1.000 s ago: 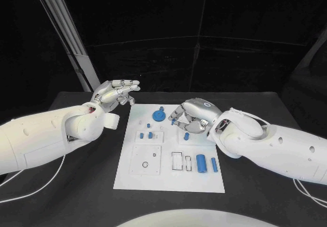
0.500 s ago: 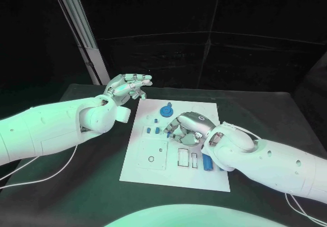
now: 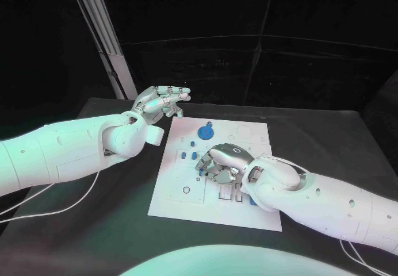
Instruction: Assemble the parts on the task board
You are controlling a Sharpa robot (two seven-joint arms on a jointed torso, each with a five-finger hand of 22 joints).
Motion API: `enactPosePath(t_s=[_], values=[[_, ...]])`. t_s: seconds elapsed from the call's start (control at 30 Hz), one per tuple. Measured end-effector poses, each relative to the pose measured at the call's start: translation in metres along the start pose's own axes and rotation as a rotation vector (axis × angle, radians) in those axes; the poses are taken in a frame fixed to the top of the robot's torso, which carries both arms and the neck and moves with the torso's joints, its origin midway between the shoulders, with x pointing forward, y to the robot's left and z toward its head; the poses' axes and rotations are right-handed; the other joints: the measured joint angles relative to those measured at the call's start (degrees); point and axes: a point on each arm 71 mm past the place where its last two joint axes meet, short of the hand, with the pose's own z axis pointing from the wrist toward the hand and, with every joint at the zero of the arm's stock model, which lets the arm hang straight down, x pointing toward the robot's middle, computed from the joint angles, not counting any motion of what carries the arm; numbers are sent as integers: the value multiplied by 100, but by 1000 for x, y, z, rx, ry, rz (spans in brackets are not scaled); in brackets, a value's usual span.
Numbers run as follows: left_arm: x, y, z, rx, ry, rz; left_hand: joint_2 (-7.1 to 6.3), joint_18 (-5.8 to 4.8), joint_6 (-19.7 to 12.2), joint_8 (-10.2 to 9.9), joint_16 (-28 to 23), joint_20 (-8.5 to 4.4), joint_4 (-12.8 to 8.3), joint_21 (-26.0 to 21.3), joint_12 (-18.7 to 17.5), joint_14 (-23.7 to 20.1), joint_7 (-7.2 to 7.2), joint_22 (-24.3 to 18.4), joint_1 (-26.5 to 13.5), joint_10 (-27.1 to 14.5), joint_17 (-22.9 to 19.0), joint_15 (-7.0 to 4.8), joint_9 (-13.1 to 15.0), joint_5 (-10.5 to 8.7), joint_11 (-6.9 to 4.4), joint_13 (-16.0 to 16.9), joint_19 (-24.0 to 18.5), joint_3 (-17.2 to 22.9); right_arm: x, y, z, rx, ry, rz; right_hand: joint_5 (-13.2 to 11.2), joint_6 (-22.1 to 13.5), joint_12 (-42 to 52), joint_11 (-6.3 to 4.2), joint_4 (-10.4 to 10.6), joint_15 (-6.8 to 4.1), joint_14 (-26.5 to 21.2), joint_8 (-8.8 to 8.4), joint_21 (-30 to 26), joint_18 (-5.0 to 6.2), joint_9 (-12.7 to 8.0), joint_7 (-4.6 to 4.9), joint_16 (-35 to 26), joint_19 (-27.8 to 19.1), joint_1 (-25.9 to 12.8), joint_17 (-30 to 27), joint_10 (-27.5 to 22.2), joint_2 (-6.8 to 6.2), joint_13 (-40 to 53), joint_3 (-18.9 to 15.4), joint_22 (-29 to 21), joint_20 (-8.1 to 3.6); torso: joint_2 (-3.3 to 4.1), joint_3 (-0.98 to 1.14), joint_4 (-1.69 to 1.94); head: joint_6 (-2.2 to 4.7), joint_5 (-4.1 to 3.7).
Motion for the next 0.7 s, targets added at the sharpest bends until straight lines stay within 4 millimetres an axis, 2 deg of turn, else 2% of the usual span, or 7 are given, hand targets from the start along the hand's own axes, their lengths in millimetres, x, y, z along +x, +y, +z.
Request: enactPosePath(t_s=[0.33, 0.7], values=[[0, 0, 1, 0, 0, 0, 0, 0, 0, 0, 0, 0, -16, 0, 0, 0, 0, 0, 0, 0, -9, 0, 1, 0, 0, 0, 0, -16, 6, 5, 3, -10, 29, -17, 0, 0, 0, 0, 0, 0, 0, 0, 0, 0, -1, 0, 0, 0, -22, -1, 0, -22, 0, 0, -1, 0, 1, 1, -1, -52, 44], [0, 0, 1, -1, 1, 0, 0, -1, 0, 0, 0, 0, -16, -22, 0, -21, 0, -7, 0, 0, -22, 21, 1, 0, 0, 0, 0, -16, 8, 6, 5, -11, 45, -29, 0, -1, 0, 0, 0, 0, 0, 0, 0, 0, -2, 0, 0, 0, -22, -1, 0, -22, 0, 0, -1, 0, -3, -3, -4, -73, 68]])
